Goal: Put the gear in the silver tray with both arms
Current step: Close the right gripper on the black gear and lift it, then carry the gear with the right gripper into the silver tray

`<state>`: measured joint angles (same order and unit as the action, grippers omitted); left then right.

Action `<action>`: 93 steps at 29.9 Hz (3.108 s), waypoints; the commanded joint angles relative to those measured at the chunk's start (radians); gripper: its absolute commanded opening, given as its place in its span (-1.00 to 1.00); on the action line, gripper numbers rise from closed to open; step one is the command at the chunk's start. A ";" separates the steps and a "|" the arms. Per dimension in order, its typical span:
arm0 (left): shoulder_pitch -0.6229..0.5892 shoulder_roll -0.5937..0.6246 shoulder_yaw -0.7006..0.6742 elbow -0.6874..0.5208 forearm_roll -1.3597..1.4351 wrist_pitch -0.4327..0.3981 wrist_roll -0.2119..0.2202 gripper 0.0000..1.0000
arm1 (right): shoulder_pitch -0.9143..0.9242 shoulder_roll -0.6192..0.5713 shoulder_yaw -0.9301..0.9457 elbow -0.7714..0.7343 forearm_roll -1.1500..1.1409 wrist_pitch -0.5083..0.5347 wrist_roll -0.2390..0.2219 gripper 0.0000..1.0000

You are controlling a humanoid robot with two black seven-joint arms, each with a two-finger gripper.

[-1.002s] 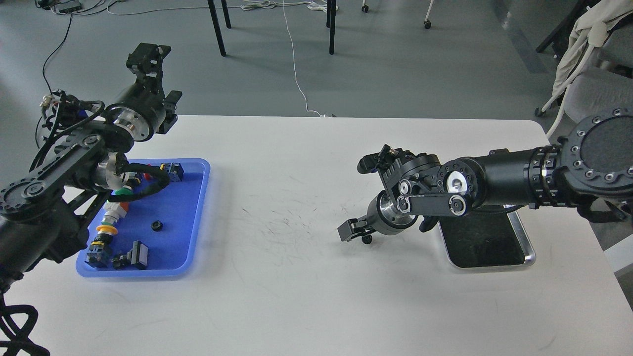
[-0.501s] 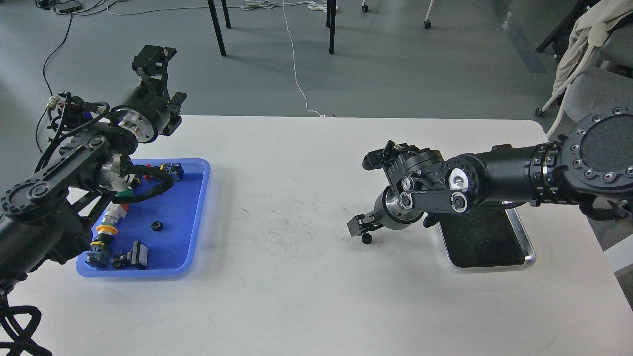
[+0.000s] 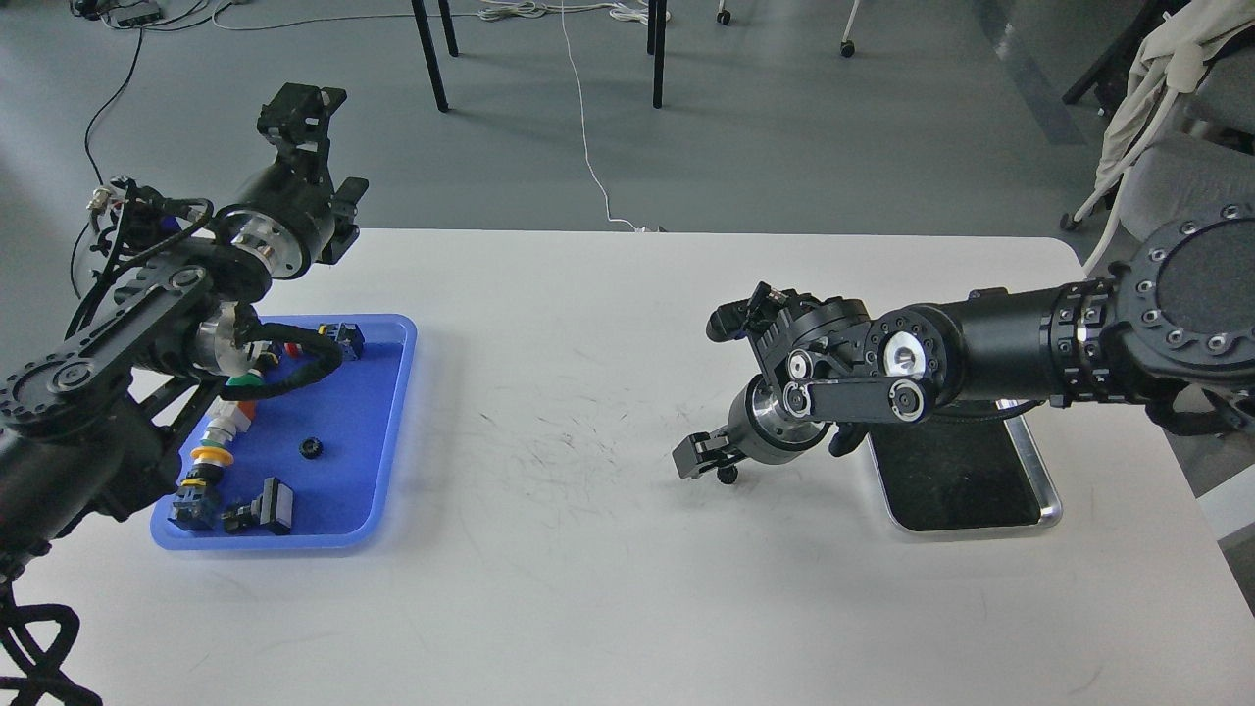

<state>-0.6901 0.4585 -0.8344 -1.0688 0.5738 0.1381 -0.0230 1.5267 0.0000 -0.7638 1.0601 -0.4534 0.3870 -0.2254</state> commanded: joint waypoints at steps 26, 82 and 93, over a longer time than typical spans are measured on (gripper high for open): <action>0.000 0.003 -0.002 0.000 0.000 0.000 -0.002 0.97 | -0.016 0.000 -0.009 -0.023 -0.002 0.015 0.000 -0.34; -0.025 -0.012 0.008 0.012 0.008 0.023 0.002 0.98 | -0.246 -0.448 0.233 -0.229 -0.123 0.053 0.035 -0.57; -0.026 -0.011 0.008 0.012 0.008 0.024 0.003 0.98 | -0.238 -0.477 0.383 -0.187 -0.113 0.067 0.034 0.88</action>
<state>-0.7161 0.4473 -0.8268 -1.0568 0.5814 0.1626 -0.0215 1.2880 -0.4599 -0.4450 0.8547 -0.5669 0.4505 -0.1918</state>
